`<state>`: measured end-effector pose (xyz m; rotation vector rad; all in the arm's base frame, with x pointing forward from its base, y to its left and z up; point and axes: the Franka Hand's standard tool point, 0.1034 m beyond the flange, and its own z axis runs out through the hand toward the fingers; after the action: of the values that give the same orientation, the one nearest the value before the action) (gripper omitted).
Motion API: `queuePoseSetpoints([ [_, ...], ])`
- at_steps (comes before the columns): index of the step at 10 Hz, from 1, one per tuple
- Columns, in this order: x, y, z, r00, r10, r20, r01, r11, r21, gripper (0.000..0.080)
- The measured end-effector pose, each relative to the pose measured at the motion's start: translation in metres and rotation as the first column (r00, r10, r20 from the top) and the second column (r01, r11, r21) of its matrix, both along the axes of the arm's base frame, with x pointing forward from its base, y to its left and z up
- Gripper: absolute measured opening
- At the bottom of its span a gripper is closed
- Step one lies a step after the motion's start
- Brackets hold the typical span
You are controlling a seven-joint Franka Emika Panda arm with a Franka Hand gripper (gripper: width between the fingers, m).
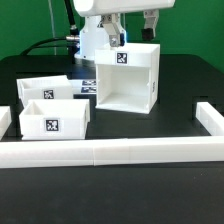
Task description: Assemble drawer
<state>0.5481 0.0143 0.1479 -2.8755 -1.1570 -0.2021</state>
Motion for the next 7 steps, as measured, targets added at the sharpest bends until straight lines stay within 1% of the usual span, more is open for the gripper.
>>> queuePoseSetpoints([
  [1, -0.0001, 0.0002, 0.0000, 1.000, -0.011, 0.000, 0.011, 1.000, 0.008, 0.0650],
  [7, -0.0022, -0.0002, -0.0005, 1.000, -0.021, -0.003, 0.021, 1.000, 0.008, 0.0650],
])
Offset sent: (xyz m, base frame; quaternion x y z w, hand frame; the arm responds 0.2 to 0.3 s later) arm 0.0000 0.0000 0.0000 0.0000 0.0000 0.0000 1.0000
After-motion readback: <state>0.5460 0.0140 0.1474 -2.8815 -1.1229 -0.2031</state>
